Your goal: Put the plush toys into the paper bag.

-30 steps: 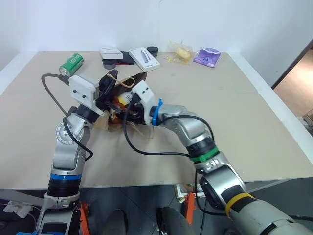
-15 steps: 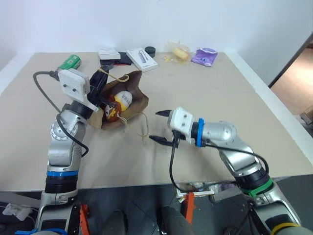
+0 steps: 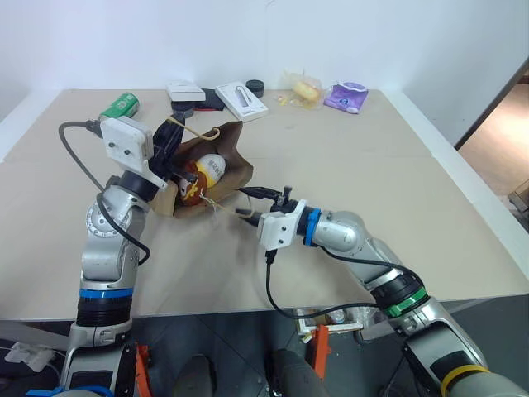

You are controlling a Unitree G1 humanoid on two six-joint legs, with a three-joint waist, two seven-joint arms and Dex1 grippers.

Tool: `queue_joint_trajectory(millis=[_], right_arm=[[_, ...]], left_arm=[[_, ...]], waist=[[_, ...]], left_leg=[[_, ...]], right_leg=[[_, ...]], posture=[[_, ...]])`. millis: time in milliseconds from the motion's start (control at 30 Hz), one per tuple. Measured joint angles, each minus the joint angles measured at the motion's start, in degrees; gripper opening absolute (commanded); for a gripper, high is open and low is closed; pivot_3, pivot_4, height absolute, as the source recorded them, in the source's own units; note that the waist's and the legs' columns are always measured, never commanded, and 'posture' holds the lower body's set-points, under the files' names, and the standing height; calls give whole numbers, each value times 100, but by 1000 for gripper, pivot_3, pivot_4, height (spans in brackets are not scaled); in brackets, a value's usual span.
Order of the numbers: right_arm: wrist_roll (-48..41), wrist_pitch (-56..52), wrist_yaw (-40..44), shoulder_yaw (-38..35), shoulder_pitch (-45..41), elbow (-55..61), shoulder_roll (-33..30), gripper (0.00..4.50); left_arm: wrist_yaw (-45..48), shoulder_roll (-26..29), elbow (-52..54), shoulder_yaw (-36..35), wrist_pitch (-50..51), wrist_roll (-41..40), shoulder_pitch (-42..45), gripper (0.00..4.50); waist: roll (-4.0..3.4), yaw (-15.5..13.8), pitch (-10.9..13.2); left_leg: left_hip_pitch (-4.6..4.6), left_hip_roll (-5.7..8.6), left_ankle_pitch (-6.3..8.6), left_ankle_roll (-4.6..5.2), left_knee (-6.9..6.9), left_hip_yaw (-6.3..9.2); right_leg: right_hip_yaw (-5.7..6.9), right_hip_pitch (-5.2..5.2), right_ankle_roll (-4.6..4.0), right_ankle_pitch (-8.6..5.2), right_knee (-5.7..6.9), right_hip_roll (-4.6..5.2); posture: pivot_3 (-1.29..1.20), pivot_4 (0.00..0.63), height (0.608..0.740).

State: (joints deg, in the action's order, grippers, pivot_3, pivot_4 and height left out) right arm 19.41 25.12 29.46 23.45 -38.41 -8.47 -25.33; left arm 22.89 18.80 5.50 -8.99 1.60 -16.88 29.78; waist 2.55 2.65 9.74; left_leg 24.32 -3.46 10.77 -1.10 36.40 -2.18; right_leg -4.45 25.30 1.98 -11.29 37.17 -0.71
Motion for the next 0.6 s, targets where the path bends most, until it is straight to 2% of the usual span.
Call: queue_joint_trajectory(millis=[33, 100, 333, 600], right_arm=[[-18, 9, -1, -53, -36, 22, -3, 602], [-118, 36, -2, -206, -104, 116, 4, 69], [-521, -371, 26, -828, -808, 485, 86, 69], [-530, -780, 67, -814, -782, 503, 340, 69]], left_arm=[[-2, 1, 0, -6, 0, 0, 0, 0], [-7, 1, -1, -27, 4, -1, 0, 0], [-82, -24, -1, -45, 116, -101, 6, 0], [-15, -52, -1, 11, 465, -263, 2, 0]], waist=[[0, -1, 0], [0, -5, 0], [0, -7, 0], [0, -5, 0]], left_leg=[[0, 0, 0, 0, 0, 0], [0, 0, 0, 0, 0, 0], [-1, -3, 0, 0, 0, 0], [0, -5, 0, 0, -3, 1]], right_leg=[[0, -1, 0, 0, 0, 1], [0, -1, 0, -1, 0, 1], [2, -1, -3, 2, 0, 0], [4, 0, -5, 2, 0, -2]], posture=[[0, 150, 740], [0, 150, 740], [0, 150, 740], [0, 150, 740]])
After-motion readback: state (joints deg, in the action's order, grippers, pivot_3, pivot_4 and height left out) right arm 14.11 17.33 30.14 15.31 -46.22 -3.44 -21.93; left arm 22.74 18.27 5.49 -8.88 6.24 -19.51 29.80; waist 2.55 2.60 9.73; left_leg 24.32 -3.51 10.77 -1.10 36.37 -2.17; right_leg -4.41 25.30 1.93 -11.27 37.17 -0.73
